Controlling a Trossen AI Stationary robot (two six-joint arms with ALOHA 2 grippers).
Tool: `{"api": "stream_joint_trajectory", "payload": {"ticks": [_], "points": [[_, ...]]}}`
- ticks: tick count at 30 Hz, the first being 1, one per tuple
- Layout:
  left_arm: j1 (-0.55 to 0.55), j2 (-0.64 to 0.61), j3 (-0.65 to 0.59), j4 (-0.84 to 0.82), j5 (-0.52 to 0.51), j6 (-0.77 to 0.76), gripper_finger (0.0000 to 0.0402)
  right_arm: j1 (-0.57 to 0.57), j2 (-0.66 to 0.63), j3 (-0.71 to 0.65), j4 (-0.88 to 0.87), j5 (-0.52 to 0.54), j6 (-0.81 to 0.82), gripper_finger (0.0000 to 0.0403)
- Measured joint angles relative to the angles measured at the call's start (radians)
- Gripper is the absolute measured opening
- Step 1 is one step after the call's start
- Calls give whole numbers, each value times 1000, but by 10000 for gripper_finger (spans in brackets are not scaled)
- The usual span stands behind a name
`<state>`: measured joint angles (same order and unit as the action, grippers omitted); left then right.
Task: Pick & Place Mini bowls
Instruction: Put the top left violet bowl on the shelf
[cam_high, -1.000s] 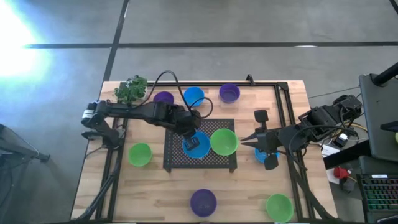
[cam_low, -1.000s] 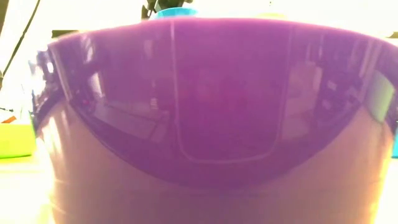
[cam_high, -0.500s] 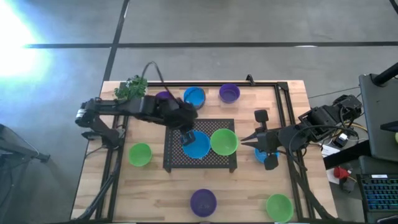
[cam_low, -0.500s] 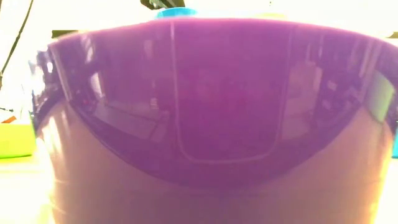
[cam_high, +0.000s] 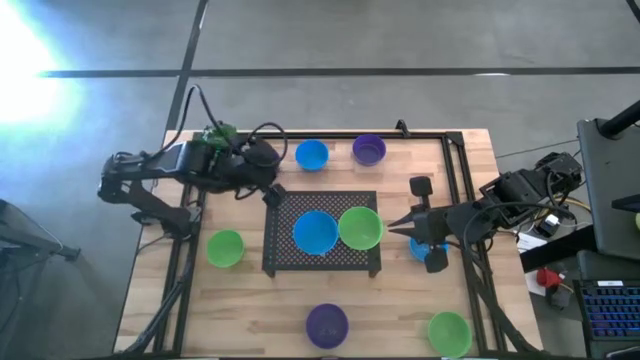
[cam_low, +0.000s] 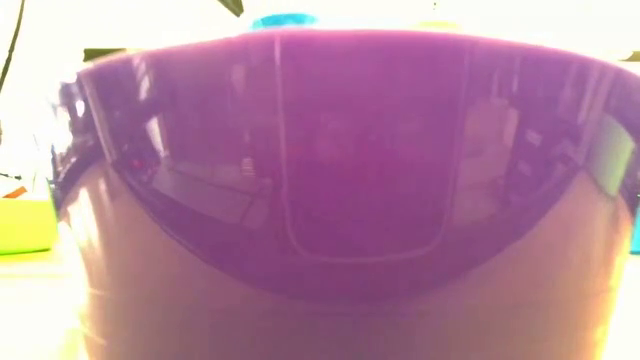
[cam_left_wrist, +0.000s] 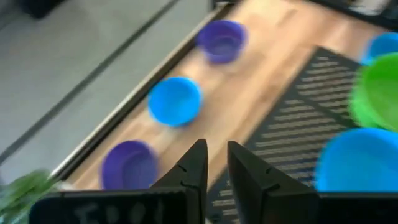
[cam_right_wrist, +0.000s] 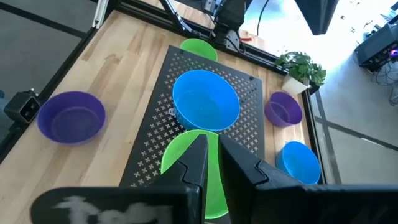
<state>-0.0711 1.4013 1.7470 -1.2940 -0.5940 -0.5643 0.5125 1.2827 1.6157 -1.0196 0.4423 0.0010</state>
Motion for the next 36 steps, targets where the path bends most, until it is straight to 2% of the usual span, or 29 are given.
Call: {"api": "stream_joint_trajectory", "payload": {"ticks": [3,8,17,27,32,36], "points": [[5,-1,0,-54,-52,-62,55,0,0,0,0,0,0,34],[48,-1,-1,-125,-62,-156,55,0,0,0,2,0,0,34],[217,-2,-42,-184,-55,-261,55,0,0,0,2,1,22,34],[401,-23,-232,-181,54,-344,55,0,0,0,-1,1,26,34],[447,-45,-377,-165,68,-411,55,0,0,0,-1,1,26,34],[489,-76,-506,-71,112,-424,55,0,0,0,-1,1,26,34]]}}
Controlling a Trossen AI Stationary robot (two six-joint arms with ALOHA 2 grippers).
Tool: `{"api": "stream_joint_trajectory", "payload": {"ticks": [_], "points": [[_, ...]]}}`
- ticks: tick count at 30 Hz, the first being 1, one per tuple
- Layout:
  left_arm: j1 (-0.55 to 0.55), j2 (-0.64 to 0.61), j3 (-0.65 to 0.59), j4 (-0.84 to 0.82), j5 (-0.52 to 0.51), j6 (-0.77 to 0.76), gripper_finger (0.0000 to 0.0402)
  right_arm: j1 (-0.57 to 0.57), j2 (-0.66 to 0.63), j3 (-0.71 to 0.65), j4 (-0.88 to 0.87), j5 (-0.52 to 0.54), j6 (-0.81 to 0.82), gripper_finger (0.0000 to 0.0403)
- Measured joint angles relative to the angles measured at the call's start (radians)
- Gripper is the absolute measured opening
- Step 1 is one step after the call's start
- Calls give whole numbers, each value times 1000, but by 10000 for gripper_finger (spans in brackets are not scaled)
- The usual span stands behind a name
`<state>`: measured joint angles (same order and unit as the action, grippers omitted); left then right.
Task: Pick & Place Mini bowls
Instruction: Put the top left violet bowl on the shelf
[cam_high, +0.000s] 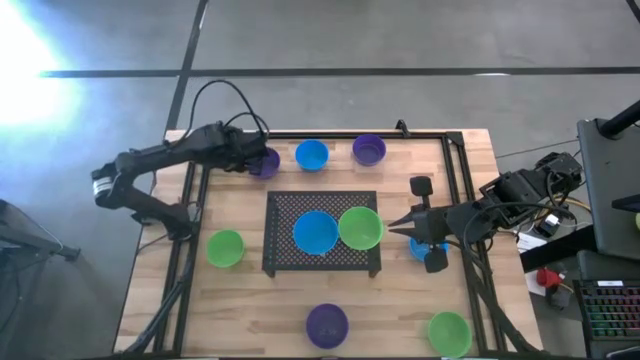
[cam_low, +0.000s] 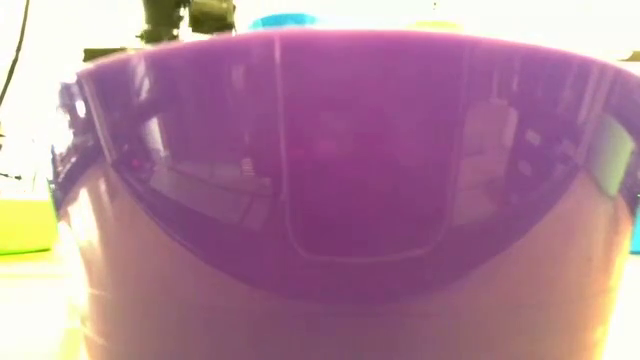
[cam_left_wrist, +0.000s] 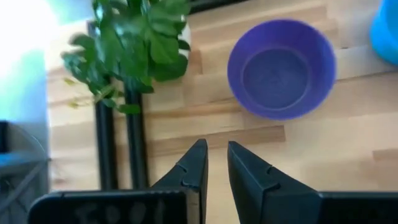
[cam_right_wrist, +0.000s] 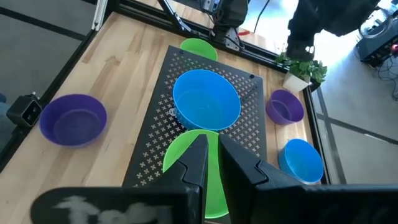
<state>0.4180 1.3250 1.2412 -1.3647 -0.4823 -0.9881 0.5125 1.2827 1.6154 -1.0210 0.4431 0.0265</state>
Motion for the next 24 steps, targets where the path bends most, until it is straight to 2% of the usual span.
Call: {"api": "stream_joint_trajectory", "payload": {"ticks": [7,14,24], "points": [[90,-76,-206,265,73,25,55,0,0,0,0,0,-3,34],[111,-126,-349,486,120,36,55,0,0,0,1,0,-3,34],[142,-131,-489,641,127,-28,55,0,0,0,1,0,-3,34]]}}
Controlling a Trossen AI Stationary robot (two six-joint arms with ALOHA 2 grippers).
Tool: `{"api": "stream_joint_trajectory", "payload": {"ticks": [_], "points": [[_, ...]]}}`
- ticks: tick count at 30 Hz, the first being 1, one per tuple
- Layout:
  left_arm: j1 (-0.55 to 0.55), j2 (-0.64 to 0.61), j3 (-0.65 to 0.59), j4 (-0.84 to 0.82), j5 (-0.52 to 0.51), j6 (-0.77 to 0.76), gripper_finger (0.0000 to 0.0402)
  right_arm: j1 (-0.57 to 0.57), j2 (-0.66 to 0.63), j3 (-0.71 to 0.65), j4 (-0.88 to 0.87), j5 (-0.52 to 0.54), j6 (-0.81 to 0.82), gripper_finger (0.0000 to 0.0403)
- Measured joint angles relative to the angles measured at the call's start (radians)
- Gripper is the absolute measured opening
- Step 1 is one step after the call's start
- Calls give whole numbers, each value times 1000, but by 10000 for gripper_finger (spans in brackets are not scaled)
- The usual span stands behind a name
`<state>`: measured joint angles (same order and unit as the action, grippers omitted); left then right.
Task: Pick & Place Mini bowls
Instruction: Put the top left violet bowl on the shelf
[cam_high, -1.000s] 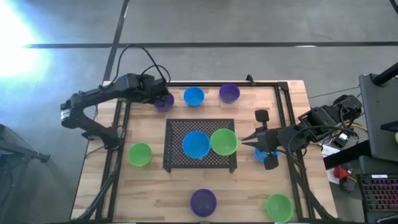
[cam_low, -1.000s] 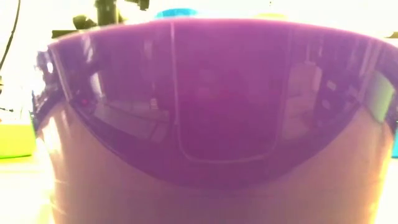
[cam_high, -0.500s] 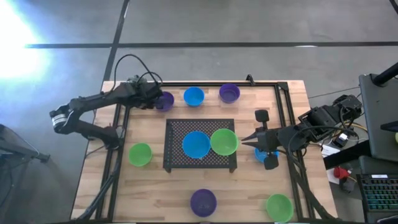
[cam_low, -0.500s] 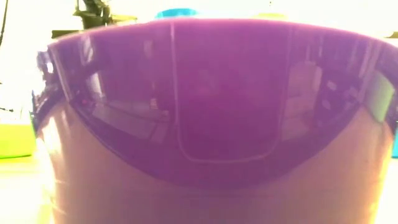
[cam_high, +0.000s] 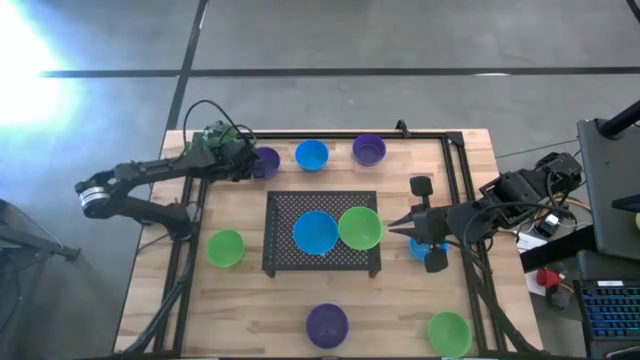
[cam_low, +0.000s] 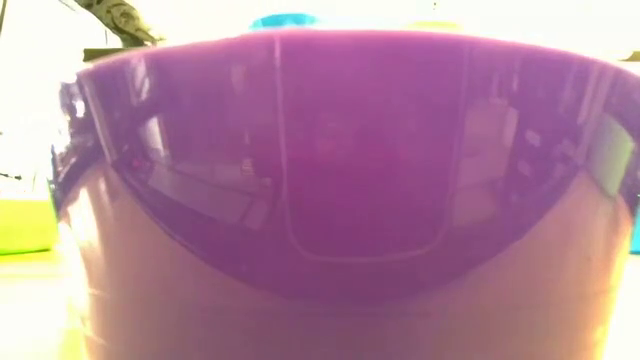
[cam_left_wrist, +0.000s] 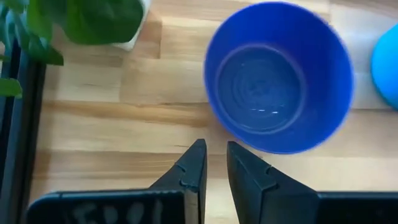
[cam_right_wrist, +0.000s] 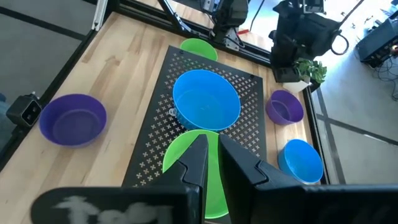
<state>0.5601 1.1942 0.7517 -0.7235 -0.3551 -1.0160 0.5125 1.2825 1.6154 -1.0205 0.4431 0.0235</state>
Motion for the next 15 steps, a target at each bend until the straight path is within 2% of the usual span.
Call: {"api": "stream_joint_trajectory", "payload": {"ticks": [10,15], "points": [[14,0,-99,219,0,-9,55,0,0,0,0,2,-5,34],[21,2,-116,242,2,-30,55,0,0,0,0,2,-8,34]]}}
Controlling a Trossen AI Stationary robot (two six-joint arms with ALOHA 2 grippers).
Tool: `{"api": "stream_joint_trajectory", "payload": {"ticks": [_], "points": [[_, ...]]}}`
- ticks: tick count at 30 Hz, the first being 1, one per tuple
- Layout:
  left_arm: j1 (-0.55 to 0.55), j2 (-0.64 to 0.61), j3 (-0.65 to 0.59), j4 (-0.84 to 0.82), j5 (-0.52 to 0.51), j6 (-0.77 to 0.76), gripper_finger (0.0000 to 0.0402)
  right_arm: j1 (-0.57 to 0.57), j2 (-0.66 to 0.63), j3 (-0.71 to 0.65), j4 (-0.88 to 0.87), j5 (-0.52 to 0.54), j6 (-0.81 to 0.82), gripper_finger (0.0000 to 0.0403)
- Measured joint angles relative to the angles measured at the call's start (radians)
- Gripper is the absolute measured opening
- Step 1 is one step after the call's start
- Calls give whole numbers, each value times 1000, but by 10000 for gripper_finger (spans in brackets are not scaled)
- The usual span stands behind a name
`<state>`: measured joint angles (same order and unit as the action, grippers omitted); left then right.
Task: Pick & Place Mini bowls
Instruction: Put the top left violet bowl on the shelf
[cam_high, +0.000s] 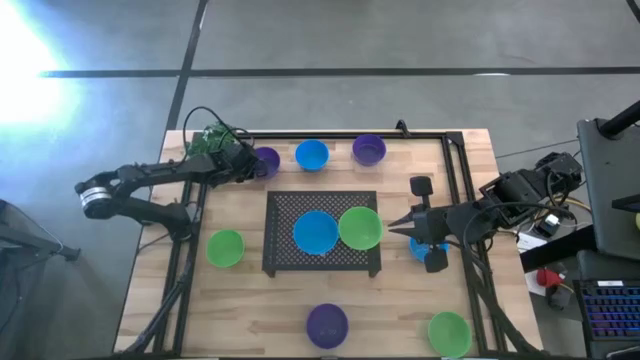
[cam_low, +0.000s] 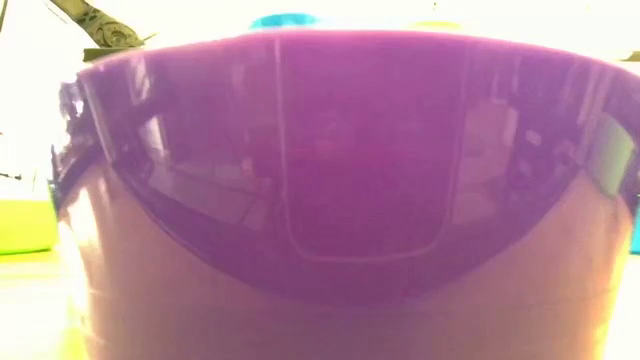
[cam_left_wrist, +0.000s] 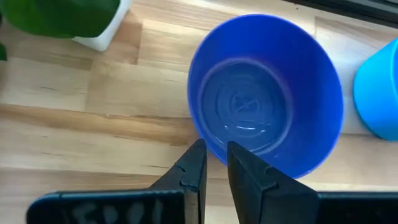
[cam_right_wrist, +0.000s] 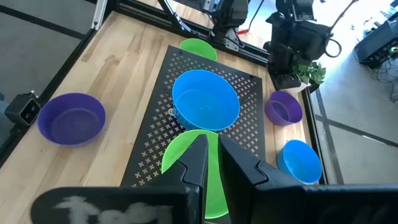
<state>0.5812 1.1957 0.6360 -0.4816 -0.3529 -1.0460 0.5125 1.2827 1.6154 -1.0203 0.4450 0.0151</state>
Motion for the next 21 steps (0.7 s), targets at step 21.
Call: {"api": "stream_joint_trajectory", "payload": {"ticks": [21], "points": [[1,0,-114,182,-7,-26,55,0,0,0,0,0,0,34]]}}
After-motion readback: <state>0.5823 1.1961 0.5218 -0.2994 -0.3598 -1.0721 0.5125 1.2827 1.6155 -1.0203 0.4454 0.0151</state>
